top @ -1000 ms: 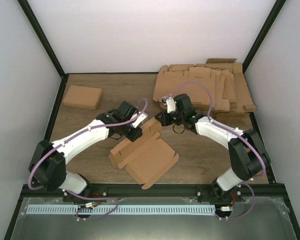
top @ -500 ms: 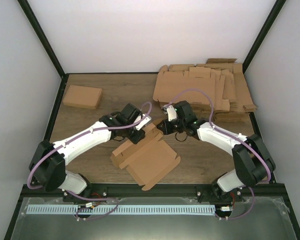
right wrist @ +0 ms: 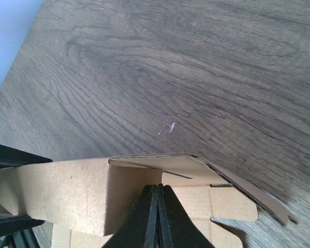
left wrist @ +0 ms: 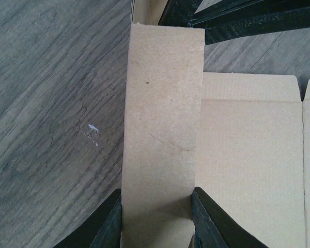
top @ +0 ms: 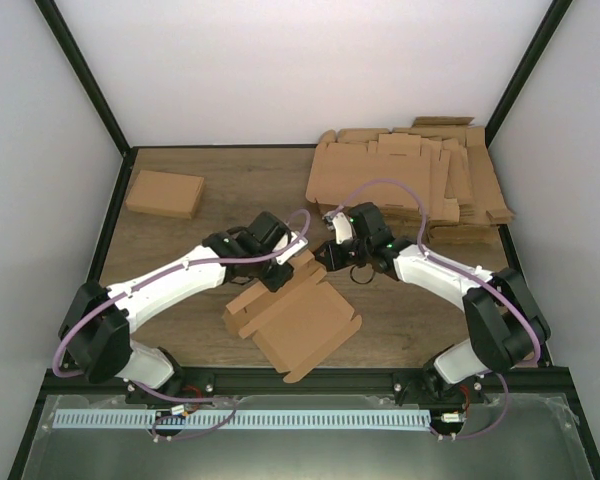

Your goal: Fold the paper box

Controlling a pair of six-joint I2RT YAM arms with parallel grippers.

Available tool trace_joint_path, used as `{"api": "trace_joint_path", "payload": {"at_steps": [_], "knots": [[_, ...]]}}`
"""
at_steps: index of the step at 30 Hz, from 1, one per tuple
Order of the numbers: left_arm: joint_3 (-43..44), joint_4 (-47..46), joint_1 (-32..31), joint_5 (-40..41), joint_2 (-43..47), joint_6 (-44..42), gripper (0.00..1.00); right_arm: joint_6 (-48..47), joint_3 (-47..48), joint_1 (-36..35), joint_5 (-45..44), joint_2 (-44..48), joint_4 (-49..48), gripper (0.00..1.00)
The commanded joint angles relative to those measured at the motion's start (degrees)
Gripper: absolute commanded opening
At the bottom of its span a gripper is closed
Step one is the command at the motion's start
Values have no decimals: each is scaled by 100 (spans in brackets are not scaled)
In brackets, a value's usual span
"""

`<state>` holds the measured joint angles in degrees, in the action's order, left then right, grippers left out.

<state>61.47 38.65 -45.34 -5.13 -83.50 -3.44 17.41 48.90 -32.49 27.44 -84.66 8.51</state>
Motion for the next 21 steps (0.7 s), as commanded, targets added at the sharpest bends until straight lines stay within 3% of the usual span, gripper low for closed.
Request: {"api": "trace_joint_path", "payload": {"at_steps": [1,17,21], "knots": [[134,60,-128,104,-111,-87,33,-23,-42,-47,157,20,-89,2],[102,90,-226,297,-157,-82,33,414,-911,-38,-620,301,-900,3],[78,78,-233,249,-149,-97,33,503,-1043,64,-731,288,-957,7]]}}
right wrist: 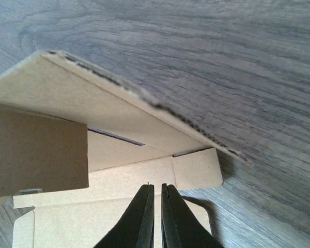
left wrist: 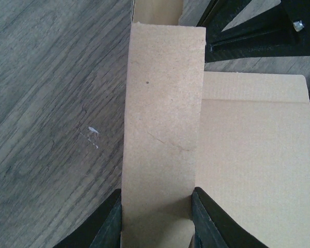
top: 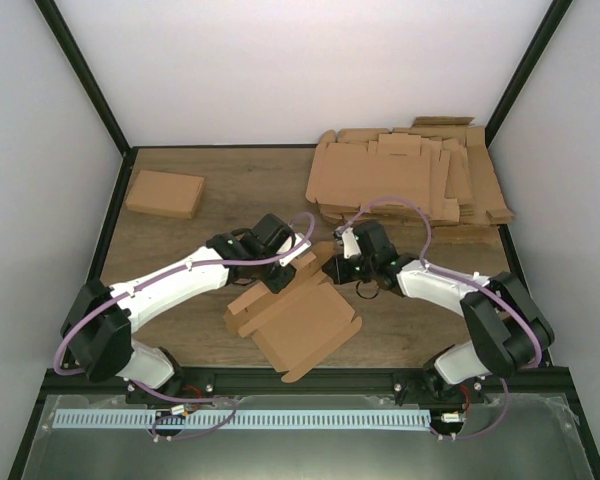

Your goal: Fold the paper box

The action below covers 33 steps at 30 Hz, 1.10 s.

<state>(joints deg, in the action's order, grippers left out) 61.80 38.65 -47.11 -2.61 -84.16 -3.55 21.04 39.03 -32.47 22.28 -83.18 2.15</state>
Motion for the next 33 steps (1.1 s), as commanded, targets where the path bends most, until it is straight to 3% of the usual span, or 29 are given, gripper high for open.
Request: {"api": "trace_joint_path", "payload": {"at_steps": [1,8,17,33], "knots": [[51,77,-55,-2,-83,-96,33,180,-100,105,-184,136,-366,8],[51,82,-69,50,-76,-102,33,627,-579,294,190,72,-978,13],[21,93,-71,69,-61,-119,33,1077,-694,302,-23,-450,-1570,17],[19,37,-77,27,-60,-152,33,977,-471,301,-109,-1179,-1774,26]]}}
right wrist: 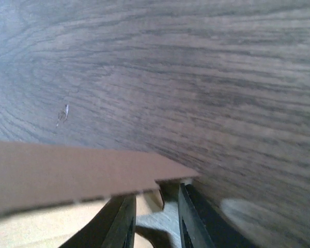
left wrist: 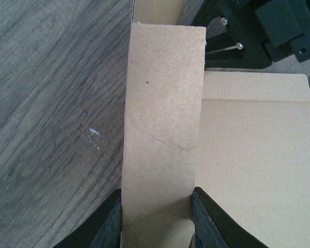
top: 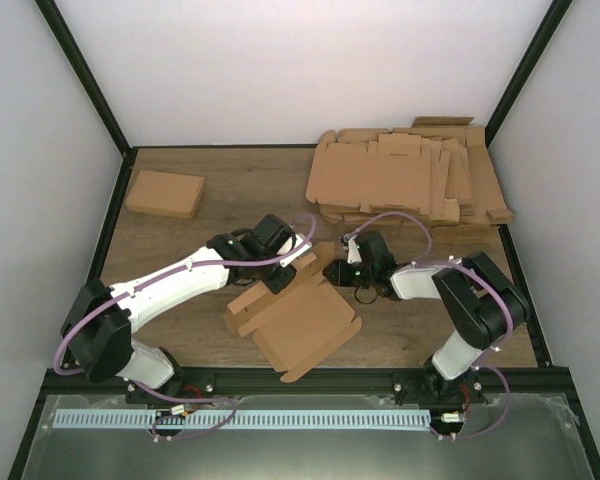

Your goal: Fold the paper box

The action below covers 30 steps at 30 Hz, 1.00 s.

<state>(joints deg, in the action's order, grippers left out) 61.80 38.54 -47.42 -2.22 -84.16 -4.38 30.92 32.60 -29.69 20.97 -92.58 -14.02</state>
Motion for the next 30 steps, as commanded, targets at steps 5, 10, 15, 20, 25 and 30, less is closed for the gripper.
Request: {"api": "trace_joint_path", "payload": {"at_steps": [5,10,15,20,25,30], "knots": [[24,52,-40,-11,-63,-78,33,-5,47,25,712,-242,-604,25],[16,42,-41,-4,-66,-87,33,-160,-148,25,1395,-70,-1021,25],[15,37,-47,-9,-83,-82,33,-320,-221,16,1826,-96,-1079,24],[14,39,-41,6,-85,-85,33,-409,-353,10,2125,20,-1251,24],[14,45,-36,20,-105,-79,33,-587,-294,-45,2236,62,-1101,24],[27,27,-45,-16,-96,-46,33,-655,-393,-41,1926,314,-1020,23]]}}
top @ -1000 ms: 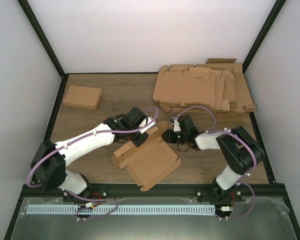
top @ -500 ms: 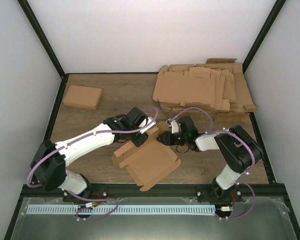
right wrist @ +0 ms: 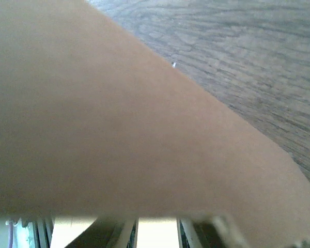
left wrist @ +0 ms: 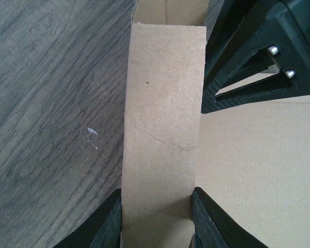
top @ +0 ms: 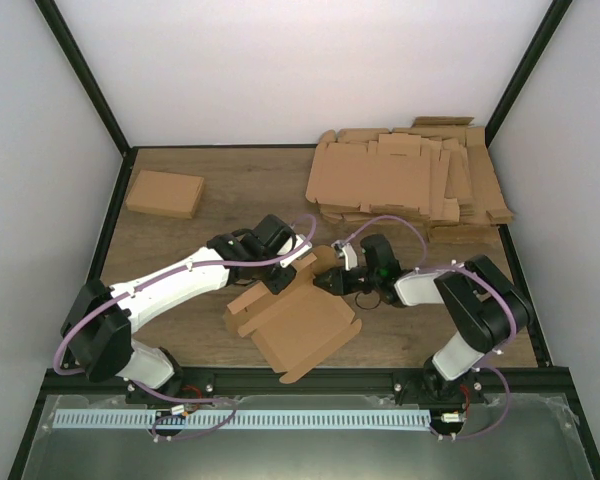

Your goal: Fold the paper box

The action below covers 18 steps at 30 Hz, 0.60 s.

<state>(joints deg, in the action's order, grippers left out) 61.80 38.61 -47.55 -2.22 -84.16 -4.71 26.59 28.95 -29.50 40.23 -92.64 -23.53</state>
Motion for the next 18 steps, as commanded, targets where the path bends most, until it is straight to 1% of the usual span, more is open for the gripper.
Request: {"api": "trace_joint_path", "payload": {"at_steps": [1,6,16,18], "knots": [[25,16,-28,-8,-97,-15,33,-224,-37,-63,-44,359,-73,23],[17,30,-25,35,-100,-21,33,-179,-51,-65,-526,567,85,24],[3,33,-32,64,-110,-33,33,-303,-484,-32,-1785,1833,229,25],[7,36,-26,72,-100,-32,33,-320,-537,6,-2145,2113,295,25]]}}
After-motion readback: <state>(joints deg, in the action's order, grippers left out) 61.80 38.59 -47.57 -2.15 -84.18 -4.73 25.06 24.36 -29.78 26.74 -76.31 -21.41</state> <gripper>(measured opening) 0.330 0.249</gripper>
